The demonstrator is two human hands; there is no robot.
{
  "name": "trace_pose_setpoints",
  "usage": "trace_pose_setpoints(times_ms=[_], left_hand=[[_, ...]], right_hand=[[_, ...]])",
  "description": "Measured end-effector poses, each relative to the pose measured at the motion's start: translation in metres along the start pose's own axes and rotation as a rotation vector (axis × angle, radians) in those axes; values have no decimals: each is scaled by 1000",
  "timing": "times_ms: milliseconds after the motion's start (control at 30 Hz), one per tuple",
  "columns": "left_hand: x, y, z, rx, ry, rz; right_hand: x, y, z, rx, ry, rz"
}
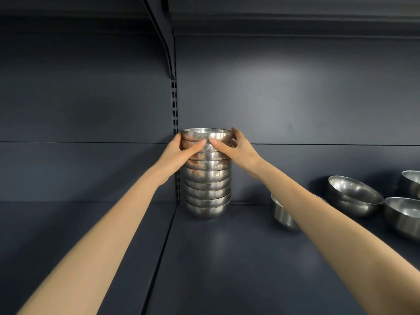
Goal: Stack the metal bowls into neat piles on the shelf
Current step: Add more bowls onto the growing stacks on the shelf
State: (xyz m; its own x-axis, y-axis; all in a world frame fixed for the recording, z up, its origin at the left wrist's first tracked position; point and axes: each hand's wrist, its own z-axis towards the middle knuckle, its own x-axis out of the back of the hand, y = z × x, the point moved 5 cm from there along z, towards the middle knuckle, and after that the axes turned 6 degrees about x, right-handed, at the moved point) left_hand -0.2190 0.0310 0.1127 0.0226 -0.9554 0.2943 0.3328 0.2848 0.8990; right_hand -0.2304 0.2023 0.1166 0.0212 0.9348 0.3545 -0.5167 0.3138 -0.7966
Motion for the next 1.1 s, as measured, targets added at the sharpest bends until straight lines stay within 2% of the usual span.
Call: trace_pose_setpoints(times_ms=[100,200,300,400,533,633,800,1100], left_hand=[[-1,1,-8,12,0,75],[3,0,-19,37,25,234],[6,-6,-34,58,111,510],[1,-13,-56,79,177,813],[-16,-20,-88,54,184,1054],[-30,-21,-110,47,179,1133],[-51,-28,-134,68,114,1189],[-79,-28,-149,5,-7,1155]], right_hand=[[12,-1,-9,29,-44,-119],[29,8,-24,28,-150,-418],[50,17,-44,46,-184,-734],[68,21,-69,98,-161,-878],[84,29,-104,153,-150,-966],[94,39,-124,118,-191,-983],[107,53,-154,37,-248,-978],[123,59,-202,-44,-137,-987]])
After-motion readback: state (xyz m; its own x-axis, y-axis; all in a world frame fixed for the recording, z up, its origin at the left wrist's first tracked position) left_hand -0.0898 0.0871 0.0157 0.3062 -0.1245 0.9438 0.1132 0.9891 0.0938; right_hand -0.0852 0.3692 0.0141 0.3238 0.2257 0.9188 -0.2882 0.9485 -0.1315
